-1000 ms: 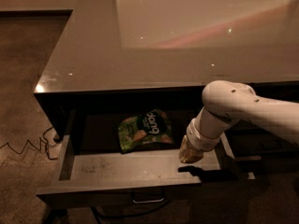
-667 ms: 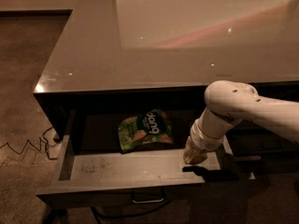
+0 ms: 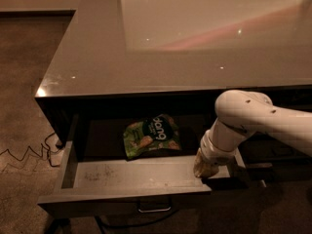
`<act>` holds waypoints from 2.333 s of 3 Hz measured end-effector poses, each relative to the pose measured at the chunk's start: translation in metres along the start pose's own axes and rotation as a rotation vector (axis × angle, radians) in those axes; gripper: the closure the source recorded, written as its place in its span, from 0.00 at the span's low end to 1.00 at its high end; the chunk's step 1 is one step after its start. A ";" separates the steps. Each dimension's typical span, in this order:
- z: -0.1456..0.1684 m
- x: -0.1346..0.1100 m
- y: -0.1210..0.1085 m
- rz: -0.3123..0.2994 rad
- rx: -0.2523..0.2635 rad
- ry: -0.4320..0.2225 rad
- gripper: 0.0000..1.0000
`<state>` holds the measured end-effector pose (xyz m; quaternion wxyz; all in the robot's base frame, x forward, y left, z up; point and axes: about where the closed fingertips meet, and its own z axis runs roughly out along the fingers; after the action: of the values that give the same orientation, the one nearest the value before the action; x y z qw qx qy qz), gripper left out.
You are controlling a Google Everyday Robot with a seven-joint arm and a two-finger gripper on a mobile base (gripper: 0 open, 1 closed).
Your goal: Open top drawer
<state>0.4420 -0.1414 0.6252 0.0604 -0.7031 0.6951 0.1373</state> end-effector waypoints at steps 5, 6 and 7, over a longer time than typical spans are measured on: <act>0.013 0.020 0.053 0.025 -0.040 0.019 1.00; 0.023 0.030 0.080 0.045 -0.084 0.023 1.00; 0.023 0.030 0.079 0.045 -0.084 0.023 0.81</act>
Offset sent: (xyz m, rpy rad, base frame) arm -0.0806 -0.0188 -0.0156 -0.0305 0.0463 0.0010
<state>0.3605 -0.1656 0.6037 0.0197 -0.6909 0.7049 0.1594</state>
